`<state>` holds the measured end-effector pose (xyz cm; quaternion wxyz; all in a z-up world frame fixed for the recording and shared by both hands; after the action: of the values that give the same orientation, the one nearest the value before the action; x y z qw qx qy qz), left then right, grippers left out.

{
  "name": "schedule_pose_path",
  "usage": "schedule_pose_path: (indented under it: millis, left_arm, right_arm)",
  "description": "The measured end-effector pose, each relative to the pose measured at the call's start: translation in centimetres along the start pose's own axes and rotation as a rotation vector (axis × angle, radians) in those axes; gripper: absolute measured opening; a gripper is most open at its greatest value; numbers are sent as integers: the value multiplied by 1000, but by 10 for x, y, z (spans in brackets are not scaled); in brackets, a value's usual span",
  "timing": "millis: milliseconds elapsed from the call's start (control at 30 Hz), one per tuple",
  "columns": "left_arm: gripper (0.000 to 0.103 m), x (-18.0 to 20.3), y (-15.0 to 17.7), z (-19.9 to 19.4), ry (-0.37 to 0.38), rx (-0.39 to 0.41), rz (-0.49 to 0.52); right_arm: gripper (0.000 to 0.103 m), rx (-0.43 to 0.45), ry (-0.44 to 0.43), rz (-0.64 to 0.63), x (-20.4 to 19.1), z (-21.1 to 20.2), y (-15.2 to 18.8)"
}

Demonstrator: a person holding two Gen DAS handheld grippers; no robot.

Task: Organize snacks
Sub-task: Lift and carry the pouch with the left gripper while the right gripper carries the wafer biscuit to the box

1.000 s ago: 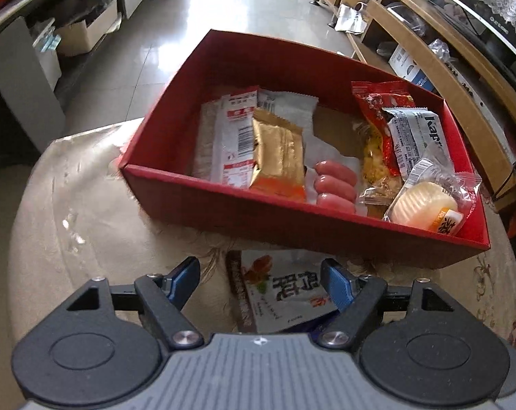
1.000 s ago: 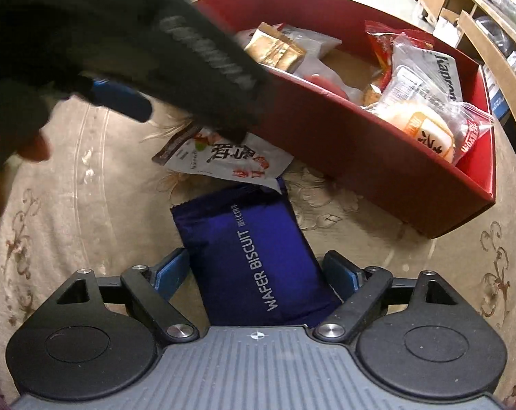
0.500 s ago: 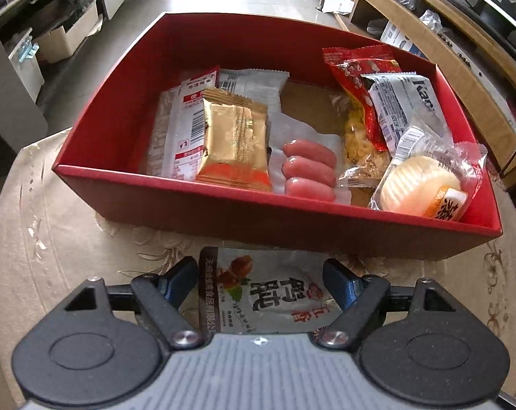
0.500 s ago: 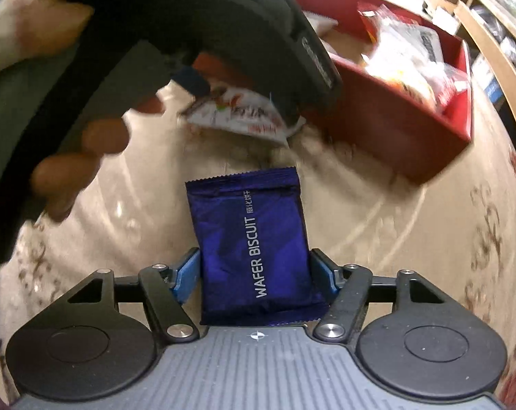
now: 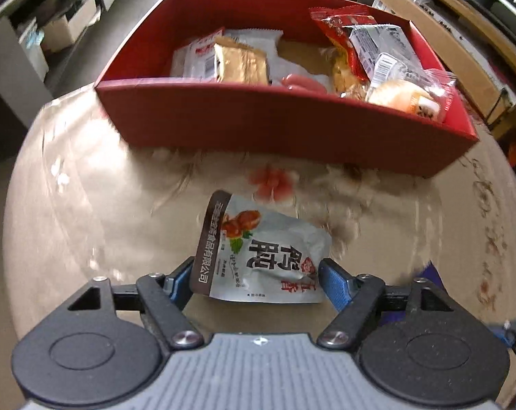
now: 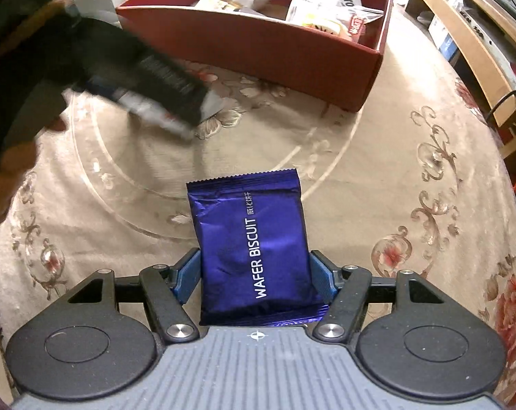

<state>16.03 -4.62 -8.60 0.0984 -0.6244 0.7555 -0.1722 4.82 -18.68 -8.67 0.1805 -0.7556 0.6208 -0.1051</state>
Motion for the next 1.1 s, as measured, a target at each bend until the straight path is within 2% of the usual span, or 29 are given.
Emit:
schedule_pose_path:
  millis: [100, 233, 367, 533, 567, 633, 833, 900, 1000, 1100]
  left_arm:
    - [75, -6, 13, -9, 53, -21, -51]
    - [77, -7, 24, -19, 76, -19, -65]
    - [80, -3, 21, -15, 46, -21, -85]
    - [86, 9, 10, -2, 20, -3, -63]
    - [86, 10, 9, 2, 12, -9, -64]
    - [92, 12, 5, 7, 2, -4, -66]
    - [92, 24, 4, 15, -78, 22, 5]
    - [87, 25, 8, 14, -103, 35, 28]
    - [83, 21, 13, 10, -91, 38, 18]
    - [82, 15, 19, 9, -80, 32, 6]
  right_arm:
    - [73, 18, -9, -2, 1, -5, -2]
    - [73, 29, -20, -5, -1, -6, -10]
    - [73, 28, -14, -3, 3, -8, -9]
    - [70, 16, -10, 18, 8, -2, -7]
    - [72, 9, -8, 23, 10, 1, -7]
    - [77, -5, -3, 31, 12, 6, -7]
    - [84, -8, -10, 17, 10, 15, -12]
    - [86, -18, -9, -8, 5, 21, -12]
    - [80, -14, 22, -46, 1, 21, -12]
    - [73, -10, 24, -23, 5, 16, -10]
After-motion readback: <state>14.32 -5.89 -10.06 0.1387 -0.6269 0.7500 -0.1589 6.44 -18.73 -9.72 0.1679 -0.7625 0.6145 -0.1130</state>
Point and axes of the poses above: each gripper's, at about its wrist camera, not at the fingertips, and z roughly the way its jaws point, x to its right, y to its underside, the point moved 4 cm from there along z, roughly the way its jaws point, and after that the axes turned 3 degrees about -y, right-handed, at the moved point
